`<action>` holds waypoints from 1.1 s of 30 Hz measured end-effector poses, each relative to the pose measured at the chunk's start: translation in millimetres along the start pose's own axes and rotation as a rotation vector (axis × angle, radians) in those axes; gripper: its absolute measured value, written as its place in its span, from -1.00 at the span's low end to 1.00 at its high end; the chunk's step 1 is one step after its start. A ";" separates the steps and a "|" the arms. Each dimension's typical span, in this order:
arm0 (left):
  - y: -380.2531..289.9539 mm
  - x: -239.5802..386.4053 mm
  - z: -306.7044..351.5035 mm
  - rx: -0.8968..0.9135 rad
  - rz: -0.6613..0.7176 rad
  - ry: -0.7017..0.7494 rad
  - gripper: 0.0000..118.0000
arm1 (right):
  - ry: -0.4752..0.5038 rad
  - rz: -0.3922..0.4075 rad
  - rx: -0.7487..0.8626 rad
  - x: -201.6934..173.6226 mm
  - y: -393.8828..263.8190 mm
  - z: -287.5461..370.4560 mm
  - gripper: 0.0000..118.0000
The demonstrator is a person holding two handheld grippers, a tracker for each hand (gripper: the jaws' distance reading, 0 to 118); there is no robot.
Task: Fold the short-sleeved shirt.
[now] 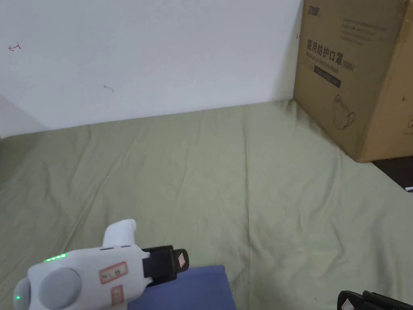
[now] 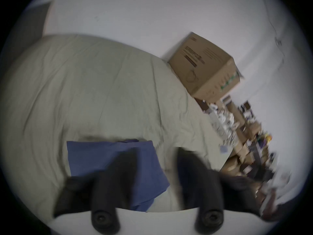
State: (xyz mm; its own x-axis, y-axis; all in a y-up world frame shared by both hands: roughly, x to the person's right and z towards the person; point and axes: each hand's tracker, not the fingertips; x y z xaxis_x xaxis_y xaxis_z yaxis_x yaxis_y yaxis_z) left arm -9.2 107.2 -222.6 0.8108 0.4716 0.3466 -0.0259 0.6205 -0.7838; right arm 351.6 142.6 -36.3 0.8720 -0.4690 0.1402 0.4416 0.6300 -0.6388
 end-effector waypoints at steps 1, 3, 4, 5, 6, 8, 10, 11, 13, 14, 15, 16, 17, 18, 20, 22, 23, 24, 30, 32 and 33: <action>-5.3 4.5 -9.9 -0.032 -0.026 0.021 -0.92 | 0.003 -0.001 0.000 -0.6 -0.4 0.1 -1.00; -15.8 5.9 -36.0 -0.093 -0.022 0.019 -0.92 | 0.007 0.001 0.004 -1.4 -2.2 1.0 -1.00; -21.5 5.5 -50.3 -0.121 0.009 -0.010 -0.92 | 0.008 0.003 0.004 -1.6 -3.2 1.7 -1.00; -27.3 5.3 -64.5 -0.142 0.025 -0.027 -0.92 | 0.008 0.004 0.004 -1.4 -3.8 2.4 -1.00; -32.7 4.8 -79.4 -0.163 0.025 -0.024 -0.92 | 0.008 0.004 0.003 -0.6 -4.1 3.2 -1.00; -39.0 2.5 -108.6 -0.244 0.056 -0.036 -0.92 | -0.004 0.006 0.000 1.4 -3.9 4.1 -1.00; -54.0 -3.8 -140.1 -0.351 0.119 -0.068 -0.92 | -0.024 0.011 0.000 5.1 -3.1 3.1 -1.00; -59.1 -8.0 -153.9 -0.410 0.187 -0.062 -0.95 | -0.034 0.015 -0.004 7.0 -2.5 1.5 -1.00; -70.6 -17.8 -168.2 -0.386 0.326 -0.083 -0.95 | -0.057 0.014 -0.016 9.6 -1.3 -2.1 -1.00; -69.7 -19.6 -165.6 -0.328 0.399 -0.165 -0.95 | -0.059 0.010 -0.021 10.4 -1.3 -3.5 -1.00; -65.9 -16.2 -166.7 -0.357 0.392 -0.135 -0.95 | -0.057 0.003 -0.023 10.8 -1.8 -4.7 -1.00; -64.9 -10.7 -164.1 -0.362 0.349 -0.091 -0.95 | -0.054 -0.002 -0.026 10.5 -2.2 -5.7 -1.00; -62.9 -3.0 -156.2 -0.338 0.292 -0.085 -0.95 | -0.049 -0.006 -0.032 9.2 -2.3 -7.1 -1.00; -59.4 5.8 -141.7 -0.295 0.246 -0.091 -0.94 | -0.040 -0.008 -0.036 7.1 -1.8 -8.2 -1.00; -43.4 19.3 -106.4 -0.177 0.177 -0.112 -0.94 | -0.018 -0.004 -0.034 1.7 1.0 -8.3 -1.00; -26.6 28.7 -59.1 -0.028 0.128 -0.134 -0.94 | 0.015 0.019 -0.010 -6.4 8.0 -6.1 -1.00; -14.2 30.1 -32.0 0.055 0.083 -0.123 -0.94 | 0.035 0.042 0.025 -11.9 13.4 -3.4 -1.00; -5.3 36.6 -2.4 0.149 0.010 -0.075 -0.94 | 0.050 0.063 0.069 -18.2 19.1 0.9 -1.00; -14.5 76.7 141.5 0.766 -0.492 0.334 -0.94 | 0.128 0.393 0.471 -62.1 36.1 24.2 -1.00; -33.4 71.7 158.9 0.883 -0.485 0.450 -0.94 | -0.028 0.461 0.729 -70.5 19.6 20.4 -1.00; -48.1 66.7 163.5 0.930 -0.466 0.514 -0.94 | -0.069 0.469 0.853 -69.4 8.8 15.9 -1.00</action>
State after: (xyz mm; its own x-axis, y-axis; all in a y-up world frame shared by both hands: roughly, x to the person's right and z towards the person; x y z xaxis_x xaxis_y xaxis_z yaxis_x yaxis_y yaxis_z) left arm -49.5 211.3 -77.5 0.9913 -0.1010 0.0847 0.0905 0.9887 0.1197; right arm 298.3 190.6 -39.6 0.9967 -0.0360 0.0722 0.0274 0.9928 0.1169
